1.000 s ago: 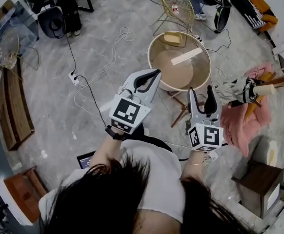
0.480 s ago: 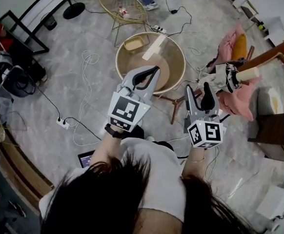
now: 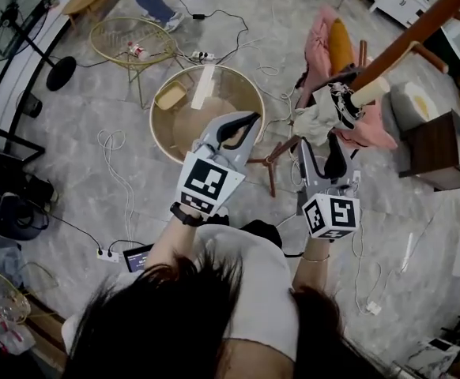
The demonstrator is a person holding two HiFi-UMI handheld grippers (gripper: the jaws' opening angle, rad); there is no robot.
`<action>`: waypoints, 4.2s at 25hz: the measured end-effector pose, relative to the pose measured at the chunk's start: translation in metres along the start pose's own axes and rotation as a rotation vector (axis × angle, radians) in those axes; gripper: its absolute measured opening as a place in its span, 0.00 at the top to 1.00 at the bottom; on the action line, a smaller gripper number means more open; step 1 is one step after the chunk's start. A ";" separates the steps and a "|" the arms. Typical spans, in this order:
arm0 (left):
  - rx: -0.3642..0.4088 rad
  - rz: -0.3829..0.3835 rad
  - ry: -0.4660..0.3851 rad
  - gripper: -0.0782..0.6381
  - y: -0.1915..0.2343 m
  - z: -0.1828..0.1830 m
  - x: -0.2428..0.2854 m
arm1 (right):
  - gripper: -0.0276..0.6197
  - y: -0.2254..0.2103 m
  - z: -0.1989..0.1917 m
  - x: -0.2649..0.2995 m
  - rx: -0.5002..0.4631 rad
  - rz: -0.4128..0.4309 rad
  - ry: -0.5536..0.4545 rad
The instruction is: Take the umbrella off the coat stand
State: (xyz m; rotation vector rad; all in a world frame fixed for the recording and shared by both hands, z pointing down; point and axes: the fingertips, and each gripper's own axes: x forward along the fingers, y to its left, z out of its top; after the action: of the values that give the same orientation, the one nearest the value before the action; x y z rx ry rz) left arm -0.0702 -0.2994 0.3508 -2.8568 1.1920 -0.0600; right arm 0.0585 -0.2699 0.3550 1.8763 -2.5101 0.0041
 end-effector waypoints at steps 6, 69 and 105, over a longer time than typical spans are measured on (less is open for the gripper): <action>-0.001 -0.095 0.008 0.81 -0.020 -0.007 0.023 | 0.54 -0.023 -0.002 -0.013 -0.012 -0.105 0.000; -0.063 -0.089 0.116 0.81 0.017 -0.071 0.031 | 0.33 -0.111 -0.028 0.092 0.006 -0.366 0.060; -0.052 -0.120 0.093 0.81 0.014 -0.056 0.026 | 0.47 -0.104 0.005 0.052 0.033 -0.386 -0.013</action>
State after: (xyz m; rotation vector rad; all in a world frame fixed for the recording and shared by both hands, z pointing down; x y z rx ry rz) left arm -0.0648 -0.3286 0.4065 -2.9993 1.0502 -0.1701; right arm 0.1438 -0.3493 0.3499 2.3455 -2.1229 0.0303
